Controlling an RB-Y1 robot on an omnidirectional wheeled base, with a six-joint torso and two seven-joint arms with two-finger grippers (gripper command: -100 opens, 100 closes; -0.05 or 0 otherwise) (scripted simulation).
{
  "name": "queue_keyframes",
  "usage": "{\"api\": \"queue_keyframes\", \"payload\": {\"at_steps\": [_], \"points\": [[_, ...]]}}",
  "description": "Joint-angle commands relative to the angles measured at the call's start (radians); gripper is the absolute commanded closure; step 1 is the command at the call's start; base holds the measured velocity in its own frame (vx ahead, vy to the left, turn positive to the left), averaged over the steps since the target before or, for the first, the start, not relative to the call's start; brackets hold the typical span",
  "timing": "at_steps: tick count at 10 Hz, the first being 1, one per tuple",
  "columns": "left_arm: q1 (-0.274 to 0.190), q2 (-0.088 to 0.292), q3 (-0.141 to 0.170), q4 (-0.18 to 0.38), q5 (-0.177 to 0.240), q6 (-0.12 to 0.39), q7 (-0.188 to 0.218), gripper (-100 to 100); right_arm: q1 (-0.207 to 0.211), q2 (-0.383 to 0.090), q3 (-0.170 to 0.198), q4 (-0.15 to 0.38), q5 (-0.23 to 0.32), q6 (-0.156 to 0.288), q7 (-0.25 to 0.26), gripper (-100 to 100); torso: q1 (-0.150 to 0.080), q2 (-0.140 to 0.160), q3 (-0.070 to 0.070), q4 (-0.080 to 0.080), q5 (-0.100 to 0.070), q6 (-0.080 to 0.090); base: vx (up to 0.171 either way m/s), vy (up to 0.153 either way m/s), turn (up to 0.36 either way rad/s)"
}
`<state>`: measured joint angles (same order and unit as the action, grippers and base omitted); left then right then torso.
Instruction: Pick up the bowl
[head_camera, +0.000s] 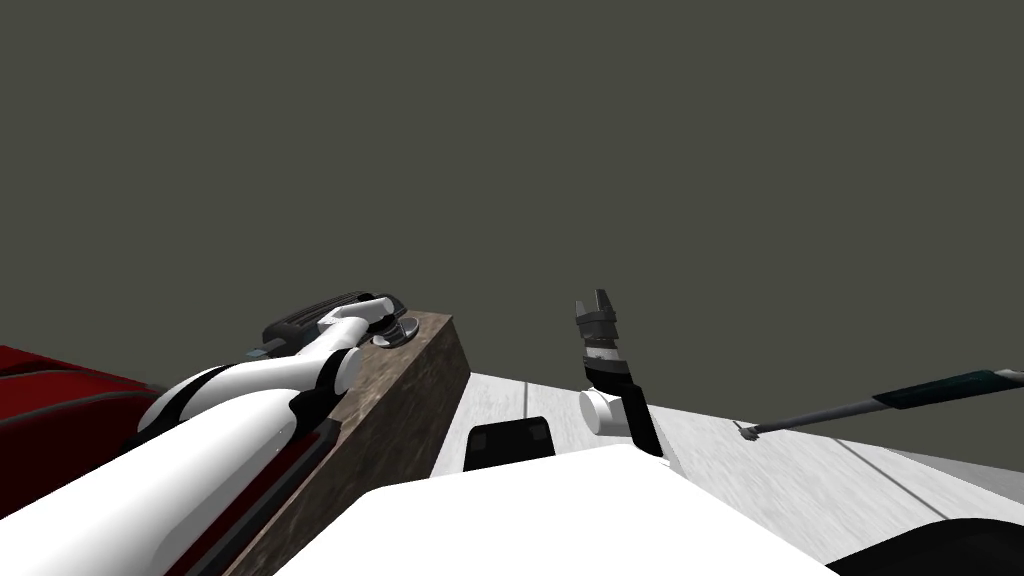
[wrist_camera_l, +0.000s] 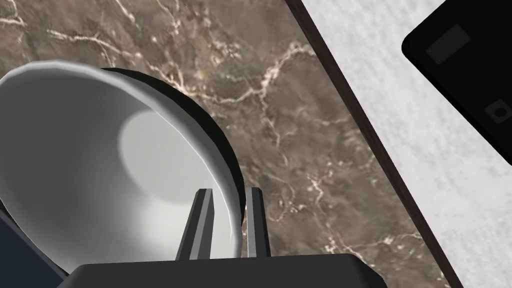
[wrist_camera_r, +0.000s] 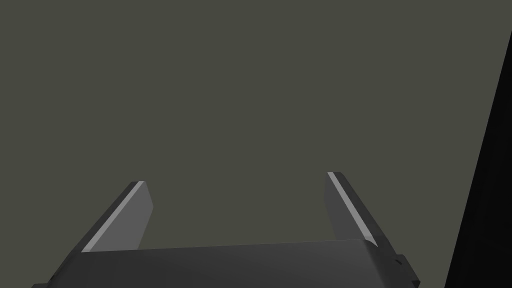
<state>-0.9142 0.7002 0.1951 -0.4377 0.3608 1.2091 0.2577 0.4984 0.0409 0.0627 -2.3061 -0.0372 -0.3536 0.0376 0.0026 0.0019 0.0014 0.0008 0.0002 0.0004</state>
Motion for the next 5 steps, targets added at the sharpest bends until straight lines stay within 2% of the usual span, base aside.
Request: {"api": "queue_keyframes", "payload": {"at_steps": [1, 2, 3, 4, 5], "points": [[-0.038, -0.021, -0.032, -0.003, -0.002, 0.021, 0.024, 100, 0.0, 0.0, 0.0, 0.0, 0.0, 0.0, 0.0, 0, 0.0, 0.0, 0.0, 0.0, 0.0, 0.0, -0.029, 0.042, 0.126], [-0.038, -0.021, -0.032, -0.003, -0.002, 0.021, 0.024, 100, 0.0, 0.0, 0.0, 0.0, 0.0, 0.0, 0.0, 0, 0.0, 0.0, 0.0, 0.001, -0.001, 0.0, -0.025, 0.029, 0.064], [-0.077, -0.04, -0.061, 0.013, -0.004, 0.027, 0.042, 100, 0.0, 0.0, 0.0, 0.0, 0.0, 0.0, 0.0, 0, -0.001, 0.0, 0.0, 0.0, -0.001, 0.0, -0.03, 0.034, 0.113], [-0.067, -0.028, -0.047, 0.019, -0.004, 0.021, 0.029, 100, 0.0, 0.0, 0.0, 0.0, 0.0, 0.0, 0.0, 0, -0.002, 0.001, 0.001, 0.001, -0.001, 0.001, -0.012, 0.016, 0.017], [-0.07, -0.029, -0.05, 0.019, -0.004, 0.022, 0.031, 0, 0.0, 0.0, 0.0, 0.0, 0.0, 0.0, 0.0, 0, -0.002, 0.0, 0.0, 0.0, -0.001, 0.0, 0.0, 0.0, 0.0]]}}
